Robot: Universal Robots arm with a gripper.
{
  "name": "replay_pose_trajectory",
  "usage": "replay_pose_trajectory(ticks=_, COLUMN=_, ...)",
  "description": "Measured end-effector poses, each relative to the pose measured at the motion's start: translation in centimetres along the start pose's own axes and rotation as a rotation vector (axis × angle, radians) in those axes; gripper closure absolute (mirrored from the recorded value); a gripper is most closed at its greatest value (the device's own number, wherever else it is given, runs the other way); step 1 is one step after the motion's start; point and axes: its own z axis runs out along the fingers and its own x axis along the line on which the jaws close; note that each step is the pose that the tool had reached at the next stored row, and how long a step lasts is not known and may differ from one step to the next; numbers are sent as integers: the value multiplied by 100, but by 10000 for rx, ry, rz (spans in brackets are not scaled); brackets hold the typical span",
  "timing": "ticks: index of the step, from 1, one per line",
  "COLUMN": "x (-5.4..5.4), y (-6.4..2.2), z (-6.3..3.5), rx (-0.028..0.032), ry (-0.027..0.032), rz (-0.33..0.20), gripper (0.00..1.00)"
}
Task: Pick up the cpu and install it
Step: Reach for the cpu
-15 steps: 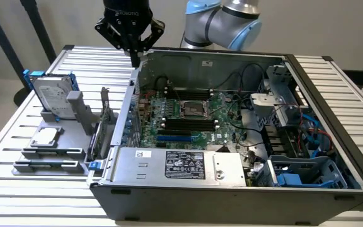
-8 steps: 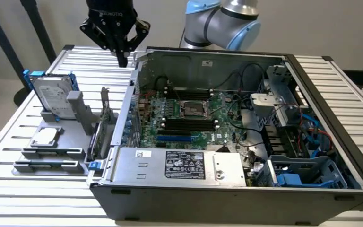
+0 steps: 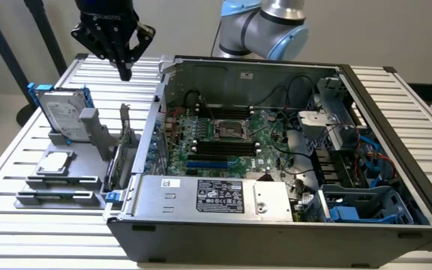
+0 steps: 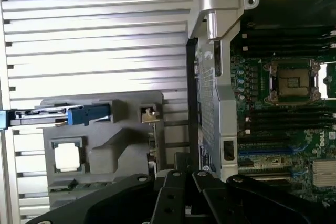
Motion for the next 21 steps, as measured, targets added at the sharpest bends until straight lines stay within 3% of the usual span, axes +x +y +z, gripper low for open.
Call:
replay_pose_trajectory(ticks=10, x=454, y=-34, z=23, rx=5, ry=71, rz=3, gripper=89)
replay_pose_trajectory(ticks=21, x=956, y=-68, z=83, rx=18, ry=195, rz=9, gripper=89)
